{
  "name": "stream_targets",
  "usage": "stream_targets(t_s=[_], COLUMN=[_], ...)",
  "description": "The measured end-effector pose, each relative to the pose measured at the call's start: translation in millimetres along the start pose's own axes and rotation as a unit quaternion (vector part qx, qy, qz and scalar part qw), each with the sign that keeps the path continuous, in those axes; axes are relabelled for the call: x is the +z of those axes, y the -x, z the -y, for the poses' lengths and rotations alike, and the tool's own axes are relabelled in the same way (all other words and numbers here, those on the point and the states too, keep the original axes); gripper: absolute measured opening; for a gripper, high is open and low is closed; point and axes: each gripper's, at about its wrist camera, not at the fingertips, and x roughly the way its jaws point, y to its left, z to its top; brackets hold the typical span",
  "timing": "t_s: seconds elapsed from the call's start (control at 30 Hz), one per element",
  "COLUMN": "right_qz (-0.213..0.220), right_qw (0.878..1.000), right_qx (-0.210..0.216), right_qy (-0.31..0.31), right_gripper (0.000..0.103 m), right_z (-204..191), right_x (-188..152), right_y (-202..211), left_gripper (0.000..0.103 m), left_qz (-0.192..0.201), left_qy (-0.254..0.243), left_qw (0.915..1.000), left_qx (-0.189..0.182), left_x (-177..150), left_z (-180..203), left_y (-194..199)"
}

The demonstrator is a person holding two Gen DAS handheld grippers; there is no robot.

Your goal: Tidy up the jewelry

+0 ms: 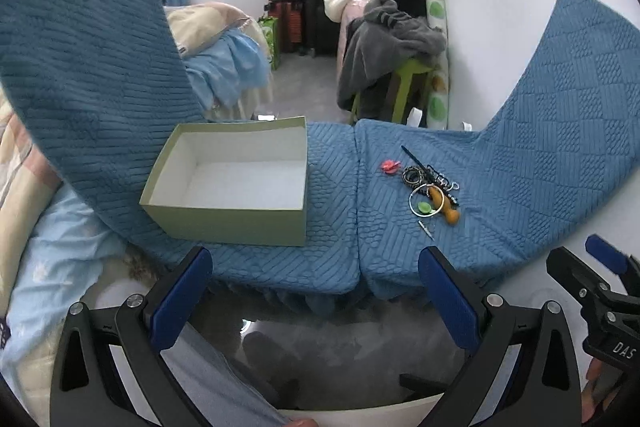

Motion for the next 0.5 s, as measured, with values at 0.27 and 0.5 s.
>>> stream_targets(t_s=[0.27,0.5], right_qz=[0.023,0.028], right_qw=[1.000,1.000], right_qx=[0.014,0.011], right_qy=[0.003,-0.001], right_gripper=[0.102,0.102], right_z=[-4.3,-15.6], right_x=[-0.6,2.9], right_y=[25.7,36.8], left_gripper=[0.103,0.103], left_qz=[0.032,0.031], left_qy=[0.001,-0.005], left_qw=[0.9995,0.9993], left_qx=[-0.004,-0.017], left_x=[1.3,-0.3], left_z=[-1.8,-2.4], left_y=[25.7,28.3])
